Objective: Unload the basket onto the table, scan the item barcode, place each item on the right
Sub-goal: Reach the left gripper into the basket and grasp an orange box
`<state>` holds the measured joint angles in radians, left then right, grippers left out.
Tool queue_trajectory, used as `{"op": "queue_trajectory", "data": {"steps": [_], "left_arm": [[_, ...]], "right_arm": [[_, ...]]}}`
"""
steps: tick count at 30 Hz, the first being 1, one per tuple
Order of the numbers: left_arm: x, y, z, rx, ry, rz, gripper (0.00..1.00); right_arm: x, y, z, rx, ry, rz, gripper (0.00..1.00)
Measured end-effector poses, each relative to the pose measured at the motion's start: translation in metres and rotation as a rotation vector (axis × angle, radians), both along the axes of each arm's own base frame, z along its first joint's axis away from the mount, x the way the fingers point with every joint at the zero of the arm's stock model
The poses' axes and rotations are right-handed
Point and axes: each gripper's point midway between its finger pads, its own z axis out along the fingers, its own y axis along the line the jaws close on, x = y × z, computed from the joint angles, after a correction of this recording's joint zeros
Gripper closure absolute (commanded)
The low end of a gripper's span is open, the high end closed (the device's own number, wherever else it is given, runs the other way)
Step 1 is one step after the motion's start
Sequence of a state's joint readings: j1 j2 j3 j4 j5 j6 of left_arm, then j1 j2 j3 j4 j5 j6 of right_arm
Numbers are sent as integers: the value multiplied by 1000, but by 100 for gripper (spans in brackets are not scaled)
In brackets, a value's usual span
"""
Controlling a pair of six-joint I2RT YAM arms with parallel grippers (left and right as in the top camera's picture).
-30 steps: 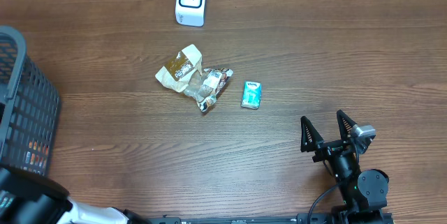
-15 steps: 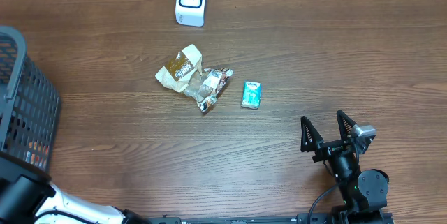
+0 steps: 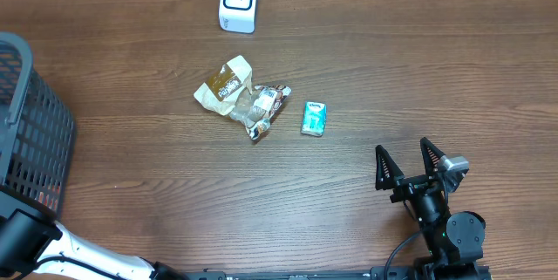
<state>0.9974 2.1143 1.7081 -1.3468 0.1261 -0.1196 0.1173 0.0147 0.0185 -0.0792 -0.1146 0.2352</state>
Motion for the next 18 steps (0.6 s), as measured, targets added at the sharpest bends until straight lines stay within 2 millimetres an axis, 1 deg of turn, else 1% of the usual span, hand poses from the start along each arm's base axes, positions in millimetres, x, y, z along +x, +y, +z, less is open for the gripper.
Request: {"op": "queue_trajectory", "data": {"steps": [4, 6, 9, 11, 12, 14, 15, 16, 17, 18], "left_arm": [[-1, -1, 1, -5, 4, 0, 96], [-1, -1, 6, -9, 6, 0, 96], [7, 11, 26, 35, -23, 1, 96], [20, 28, 54, 115, -82, 8, 96], [28, 36, 73, 161, -128, 13, 96], [43, 46, 121, 261, -247, 27, 96], [52, 46, 162, 330, -350, 29, 96], [57, 42, 196, 388, -431, 25, 96], [63, 32, 228, 421, -521, 19, 96], [65, 14, 282, 509, -638, -9, 96]], "right_arm": [[0, 0, 0, 0, 0, 0, 0], [0, 0, 0, 0, 0, 1, 0], [0, 0, 0, 0, 0, 0, 0], [0, 0, 0, 0, 0, 0, 0], [0, 0, 0, 0, 0, 0, 0], [0, 0, 0, 0, 0, 0, 0], [0, 0, 0, 0, 0, 0, 0], [0, 0, 0, 0, 0, 0, 0], [0, 0, 0, 0, 0, 0, 0], [0, 0, 0, 0, 0, 1, 0]]}}
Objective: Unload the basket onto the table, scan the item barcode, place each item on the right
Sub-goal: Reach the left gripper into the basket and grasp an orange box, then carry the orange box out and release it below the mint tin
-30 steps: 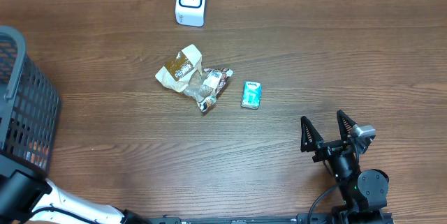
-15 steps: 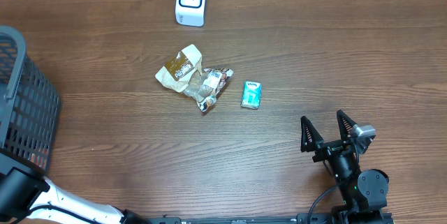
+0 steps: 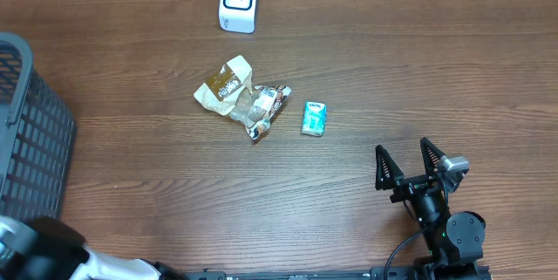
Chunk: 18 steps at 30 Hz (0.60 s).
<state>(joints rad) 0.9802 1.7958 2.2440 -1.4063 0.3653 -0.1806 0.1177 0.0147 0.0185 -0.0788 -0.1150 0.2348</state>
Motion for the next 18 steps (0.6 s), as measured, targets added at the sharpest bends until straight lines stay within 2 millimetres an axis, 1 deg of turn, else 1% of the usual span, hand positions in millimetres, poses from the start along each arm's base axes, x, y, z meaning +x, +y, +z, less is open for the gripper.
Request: {"op": "queue_trajectory", "data": {"steps": [1, 2, 3, 5, 6, 7, 8, 11, 12, 14, 17, 18], "left_arm": [[3, -25, 38, 58, -87, -47, 96], [4, -43, 58, 89, -133, -84, 96], [7, -71, 80, 126, -182, -139, 96], [10, -118, 107, 170, -247, -246, 96], [12, -153, 121, 190, -282, -329, 96], [12, -196, 132, 200, -315, -438, 96], [11, -213, 135, 208, -323, -483, 96], [15, -271, 127, 197, -288, -655, 96], [22, -299, 119, 185, -266, -748, 96], [31, -331, 100, 163, -213, -853, 96], [57, -389, 45, 124, -85, -1030, 96], [63, -402, 30, 114, -53, -1068, 96]], "right_arm": [[0, 0, 0, 0, 0, 0, 0], [0, 0, 0, 1, 0, 0, 0], [0, 0, 0, 0, 0, -1, 0], [0, 0, 0, 0, 1, 0, 0], [0, 0, 0, 0, 0, 0, 0], [0, 0, 0, 0, 0, 0, 0], [0, 0, 0, 0, 0, 0, 0], [0, 0, 0, 0, 1, 0, 0], [0, 0, 0, 1, 1, -1, 0], [0, 0, 0, 0, 1, 0, 0], [0, 0, 0, 0, 0, -1, 0], [0, 0, 0, 0, 0, -1, 0]]}}
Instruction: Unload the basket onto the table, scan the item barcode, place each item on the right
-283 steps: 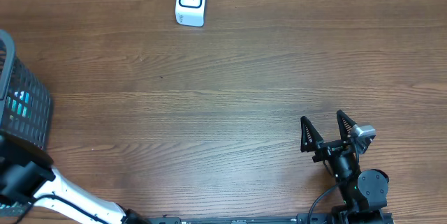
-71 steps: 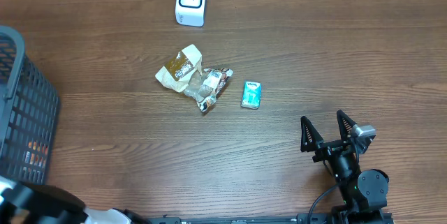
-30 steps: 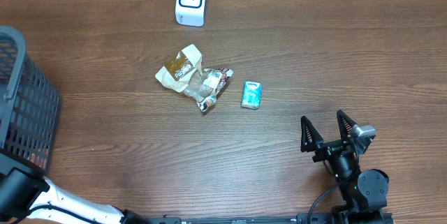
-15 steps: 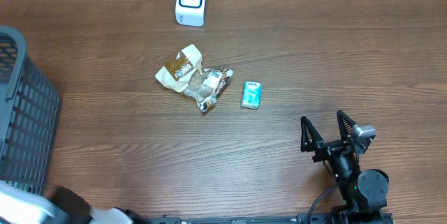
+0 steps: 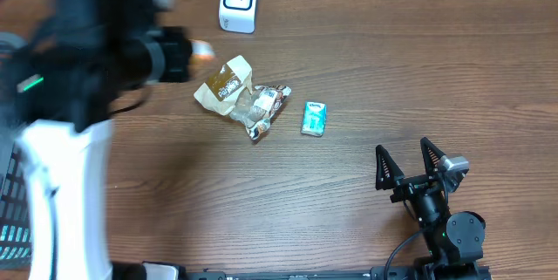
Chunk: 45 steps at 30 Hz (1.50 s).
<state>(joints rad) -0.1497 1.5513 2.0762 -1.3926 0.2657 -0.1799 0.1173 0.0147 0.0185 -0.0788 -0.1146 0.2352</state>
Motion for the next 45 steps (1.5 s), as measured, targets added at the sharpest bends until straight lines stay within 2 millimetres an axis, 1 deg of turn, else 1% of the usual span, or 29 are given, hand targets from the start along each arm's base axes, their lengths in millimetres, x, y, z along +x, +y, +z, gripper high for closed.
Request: {"op": "queue_trajectory", "data": {"steps": [1, 3, 4, 6, 7, 8, 9, 11, 14, 15, 16, 18, 20, 22, 25, 27, 29, 31, 32, 34, 36, 38, 39, 40, 41, 42, 43, 44, 45], "left_arm": [[8, -18, -20, 12, 30, -45, 96], [16, -50, -61, 39, 110, -121, 96], [19, -73, -96, 61, 177, -174, 96], [17, -96, -141, 96, 273, -229, 96], [15, -104, -157, 109, 307, -247, 96], [13, -114, -178, 125, 347, -269, 96], [12, -118, -187, 132, 364, -278, 96], [9, -131, -215, 157, 417, -305, 96], [2, -144, -246, 188, 478, -338, 95], [1, -149, -258, 200, 499, -349, 91], [-1, -152, -266, 207, 515, -356, 84], [-3, -153, -279, 218, 547, -353, 60], [-3, -151, -286, 225, 563, -342, 45], [-1, -149, -287, 229, 562, -331, 40], [4, -139, -285, 243, 567, -306, 39], [10, -132, -277, 235, 562, -286, 38], [20, -122, -261, 219, 538, -254, 37], [31, -108, -238, 195, 496, -215, 34], [35, -100, -224, 183, 468, -196, 29], [39, -81, -189, 159, 400, -151, 19], [40, -56, -145, 134, 305, -99, 9], [37, -30, -106, 108, 216, -40, 2], [35, -18, -92, 99, 184, -12, 1], [30, 1, -74, 89, 140, 33, 0], [25, 25, -56, 81, 98, 93, 0], [21, 40, -48, 77, 78, 135, 0], [18, 61, -38, 72, 56, 191, 0], [12, 87, -29, 71, 33, 266, 0], [9, 108, -24, 70, 21, 326, 0]], "right_arm": [[0, 0, 0, 0, 0, 0, 0], [0, 0, 0, 0, 0, 0, 0], [0, 0, 0, 0, 0, 0, 0], [0, 0, 0, 0, 0, 0, 0], [0, 0, 0, 0, 0, 0, 0], [0, 0, 0, 0, 0, 0, 0], [0, 0, 0, 0, 0, 0, 0], [0, 0, 0, 0, 0, 0, 0], [0, 0, 0, 0, 0, 0, 0], [0, 0, 0, 0, 0, 0, 0], [0, 0, 0, 0, 0, 0, 0], [0, 0, 0, 0, 0, 0, 0], [0, 0, 0, 0, 0, 0, 0], [0, 0, 0, 0, 1, 0, 0], [0, 0, 0, 0, 0, 0, 0], [0, 0, 0, 0, 0, 1, 0], [0, 0, 0, 0, 0, 0, 0], [0, 0, 0, 0, 0, 0, 0], [0, 0, 0, 0, 0, 1, 0], [0, 0, 0, 0, 1, 0, 0], [0, 0, 0, 0, 0, 0, 0], [0, 0, 0, 0, 0, 0, 0], [0, 0, 0, 0, 0, 0, 0], [0, 0, 0, 0, 0, 0, 0], [0, 0, 0, 0, 0, 0, 0], [0, 0, 0, 0, 0, 0, 0], [0, 0, 0, 0, 1, 1, 0], [0, 0, 0, 0, 0, 0, 0], [0, 0, 0, 0, 0, 0, 0]]}}
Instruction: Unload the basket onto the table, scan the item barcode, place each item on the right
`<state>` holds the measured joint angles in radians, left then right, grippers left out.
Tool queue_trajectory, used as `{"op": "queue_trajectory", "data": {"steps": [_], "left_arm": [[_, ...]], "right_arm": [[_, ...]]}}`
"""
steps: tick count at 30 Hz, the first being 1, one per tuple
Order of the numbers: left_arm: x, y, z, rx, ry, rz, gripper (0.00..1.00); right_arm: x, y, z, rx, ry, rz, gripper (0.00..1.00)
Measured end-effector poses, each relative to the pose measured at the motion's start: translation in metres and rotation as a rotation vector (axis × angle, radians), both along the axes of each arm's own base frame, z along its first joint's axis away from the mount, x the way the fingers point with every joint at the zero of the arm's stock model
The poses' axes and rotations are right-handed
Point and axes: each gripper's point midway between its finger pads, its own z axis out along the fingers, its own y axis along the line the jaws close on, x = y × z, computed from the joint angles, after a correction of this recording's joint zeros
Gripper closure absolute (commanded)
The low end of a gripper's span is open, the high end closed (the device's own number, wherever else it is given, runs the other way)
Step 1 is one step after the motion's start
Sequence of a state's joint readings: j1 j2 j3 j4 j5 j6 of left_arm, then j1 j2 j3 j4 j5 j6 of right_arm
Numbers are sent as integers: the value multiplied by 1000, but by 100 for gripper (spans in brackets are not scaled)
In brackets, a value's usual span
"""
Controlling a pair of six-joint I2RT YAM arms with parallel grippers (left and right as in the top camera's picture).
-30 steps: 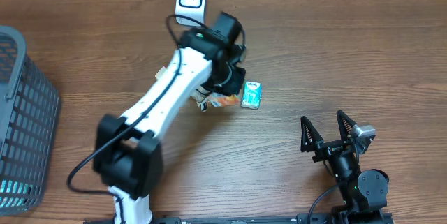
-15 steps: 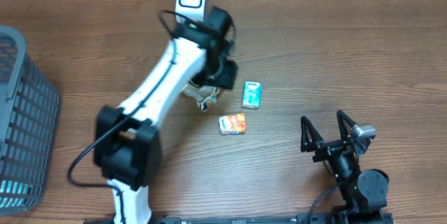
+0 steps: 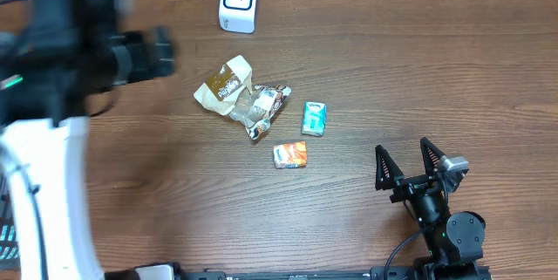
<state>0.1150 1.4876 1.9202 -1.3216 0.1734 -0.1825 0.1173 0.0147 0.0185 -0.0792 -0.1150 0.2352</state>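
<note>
A white barcode scanner (image 3: 238, 2) stands at the table's far edge. Mid-table lie a tan packet (image 3: 224, 83), a clear brown wrapper (image 3: 263, 110), a teal pack (image 3: 314, 118) and an orange packet (image 3: 289, 154). My left arm looms large and blurred over the left side. Its gripper (image 3: 162, 51) points right, well left of the items, and the blur hides its jaws. My right gripper (image 3: 405, 166) rests open near the front right, holding nothing.
The brown wooden table (image 3: 418, 62) spreads right of the items. The left arm covers most of the table's left side, hiding what lies under it.
An orange packet now lies on the table just in front of the teal pack, where there was none. My left arm has shifted a little to the left. The right arm is unchanged.
At first my left arm was low at the front left corner beside a dark basket, and three items lay mid-table. Then the arm stood high over the left side with something pale at its tip. Now an orange packet lies with the others.
</note>
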Motion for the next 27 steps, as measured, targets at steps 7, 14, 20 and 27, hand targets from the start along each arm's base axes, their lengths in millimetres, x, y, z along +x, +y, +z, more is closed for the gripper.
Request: {"op": "queue_trajectory", "data": {"steps": [7, 14, 20, 27], "left_arm": [[-15, 116, -5, 2, 5, 327, 0], [-4, 167, -31, -20, 47, 437, 0], [6, 181, -43, -66, 47, 448, 0], [16, 176, -37, -100, 1, 414, 0]], "right_arm": [[0, 0, 0, 0, 0, 0, 0], [0, 0, 0, 0, 0, 0, 0], [0, 0, 0, 0, 0, 0, 0], [0, 0, 0, 0, 0, 0, 0]]}}
